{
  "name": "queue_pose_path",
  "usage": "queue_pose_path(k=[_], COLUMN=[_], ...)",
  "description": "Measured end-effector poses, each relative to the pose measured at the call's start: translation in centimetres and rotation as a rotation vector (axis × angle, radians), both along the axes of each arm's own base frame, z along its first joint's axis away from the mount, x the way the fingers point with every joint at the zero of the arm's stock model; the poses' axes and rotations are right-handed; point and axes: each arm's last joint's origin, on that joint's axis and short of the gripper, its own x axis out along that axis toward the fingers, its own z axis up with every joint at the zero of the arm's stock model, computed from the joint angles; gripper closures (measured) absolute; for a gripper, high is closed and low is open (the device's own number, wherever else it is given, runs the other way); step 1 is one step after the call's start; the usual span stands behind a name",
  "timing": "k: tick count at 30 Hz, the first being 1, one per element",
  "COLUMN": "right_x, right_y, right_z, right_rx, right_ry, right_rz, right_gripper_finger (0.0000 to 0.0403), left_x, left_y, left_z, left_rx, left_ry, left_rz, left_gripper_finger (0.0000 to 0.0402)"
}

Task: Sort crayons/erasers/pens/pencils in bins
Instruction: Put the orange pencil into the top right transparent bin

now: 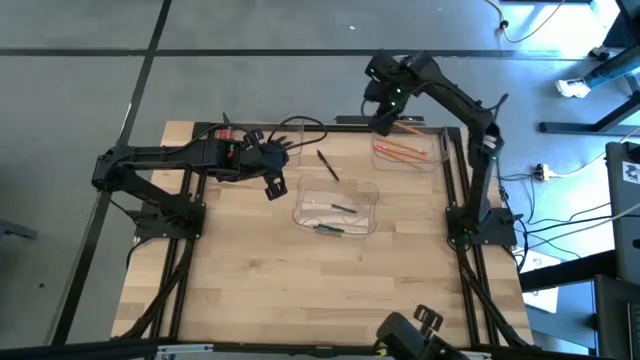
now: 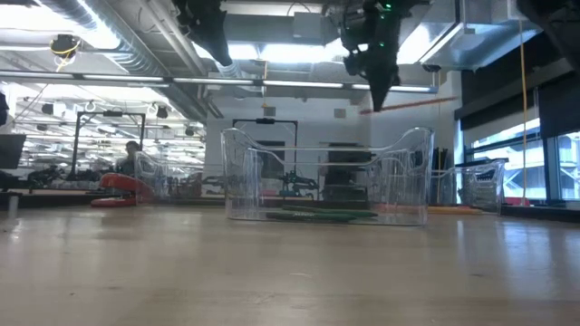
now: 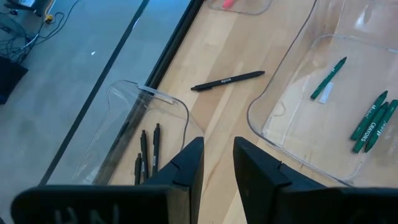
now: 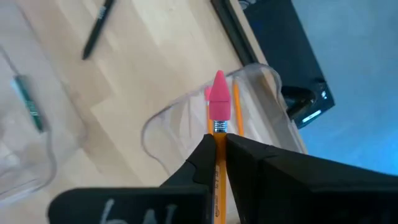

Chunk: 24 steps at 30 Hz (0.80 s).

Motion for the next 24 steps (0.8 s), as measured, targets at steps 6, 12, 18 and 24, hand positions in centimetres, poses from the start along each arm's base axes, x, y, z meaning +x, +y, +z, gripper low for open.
queue_pose_path(k=[6,12,18,24], right_x=[-2.0,-3.7,-5.1,-6.3], right_y=[-0.2,-0.6,-1.1,-1.8], right_z=[-3.0,-6.8,-10.9,-13.8], right_rx=[-0.111,-0.146,-0.118,-0.143], right_ry=[-0.076,-0.079,-0.048,-0.053], right_rz=[0.041,0.087,0.068,0.057], right_gripper_finger=[0.0375,0.0375,0.0375,0.0375], left_x=[0.0,0.0,0.0,0.0], left_y=[0.0,0.0,0.0,0.0], left_z=[0.0,0.0,0.0,0.0], left_rx=[0.0,0.0,0.001,0.001], left_ry=[0.0,-0.001,-0.001,-0.001], left_rz=[0.001,0.001,0.001,0.001], left_gripper_finger=[0.0321,0.0321,0.0321,0.0321])
